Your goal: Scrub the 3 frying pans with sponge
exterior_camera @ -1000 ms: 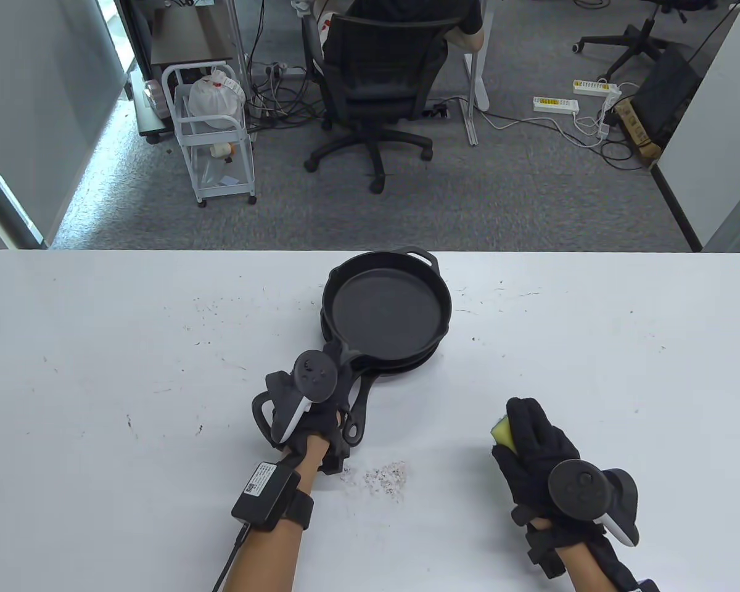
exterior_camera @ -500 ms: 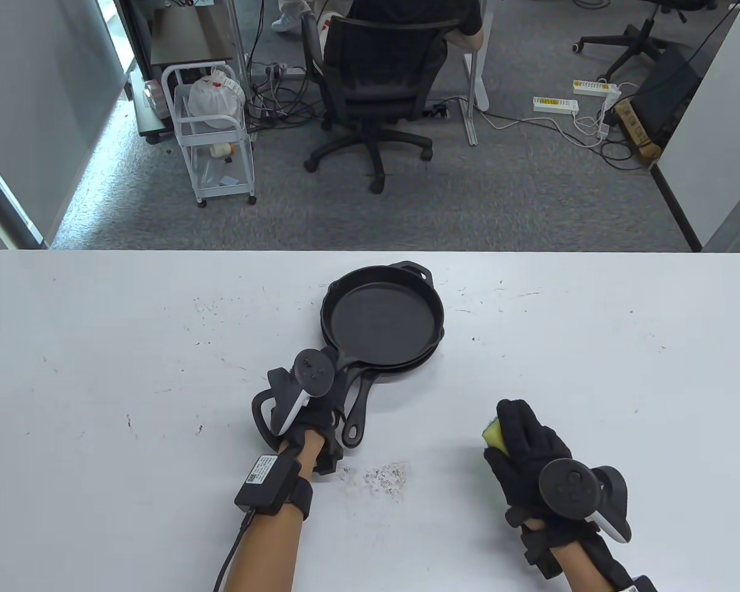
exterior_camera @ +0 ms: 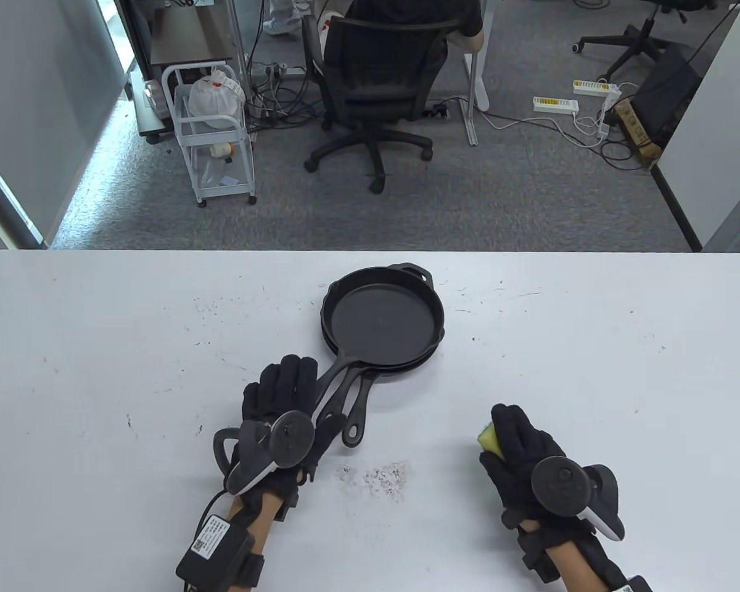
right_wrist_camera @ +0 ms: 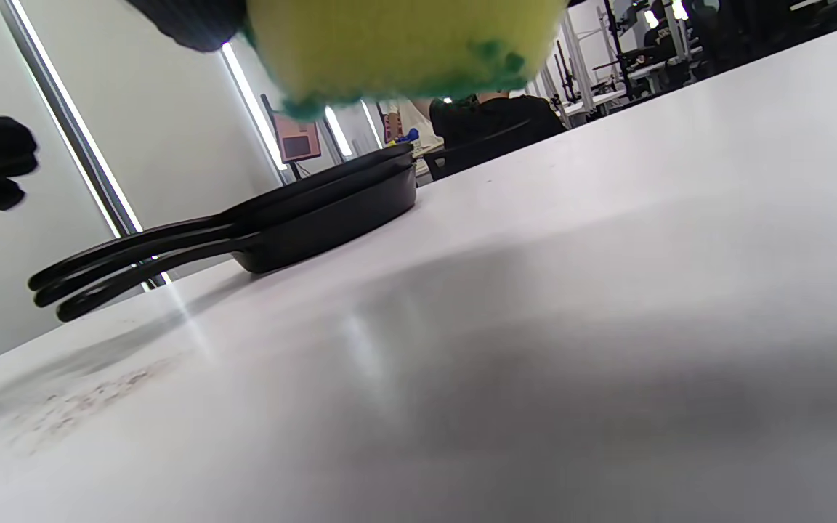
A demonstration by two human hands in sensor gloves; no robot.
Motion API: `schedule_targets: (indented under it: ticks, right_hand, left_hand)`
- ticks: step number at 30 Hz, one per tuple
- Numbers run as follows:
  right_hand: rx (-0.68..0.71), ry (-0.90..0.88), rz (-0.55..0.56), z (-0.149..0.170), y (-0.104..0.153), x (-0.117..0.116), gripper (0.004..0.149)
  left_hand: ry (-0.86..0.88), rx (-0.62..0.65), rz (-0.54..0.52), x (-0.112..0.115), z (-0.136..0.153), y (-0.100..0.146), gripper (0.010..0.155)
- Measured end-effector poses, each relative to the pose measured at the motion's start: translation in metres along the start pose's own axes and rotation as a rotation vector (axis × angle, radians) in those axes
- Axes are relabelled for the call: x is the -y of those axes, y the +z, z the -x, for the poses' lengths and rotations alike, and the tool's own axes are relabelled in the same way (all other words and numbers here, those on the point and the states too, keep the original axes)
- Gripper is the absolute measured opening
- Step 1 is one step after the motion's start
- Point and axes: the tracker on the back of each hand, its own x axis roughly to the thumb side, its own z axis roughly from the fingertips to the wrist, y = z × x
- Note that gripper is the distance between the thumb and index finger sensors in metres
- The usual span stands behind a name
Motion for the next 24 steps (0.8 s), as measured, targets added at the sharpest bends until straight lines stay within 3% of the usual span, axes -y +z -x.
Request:
schedule_targets:
  ticks: [6,11,21,24]
  right_hand:
    - [-0.055,0.054,-0.115,0.002,-0.008,-0.016,0.071]
    - [-0.091,0.130,-0.174,0.002,-0.012,-0.023,0.072]
    - [-0.162,0.278,-0.359,0.003,-0.022,-0.045,0.072]
    - [-0.159,0.276,-0.342,0.002,-0.022,-0.045,0.073]
  left_hand:
    - [-0.111,0.130,0.017,0.006,-0.012,0.024,0.100]
    - [-0.063,0.119,0.068,0.017,-0.010,0.027,0.101]
    - [-0.052,0.135,0.045,0.014,-0.017,0.032,0.100]
    - [-0.049,0.123,0.045,0.013,-0.017,0.030,0.100]
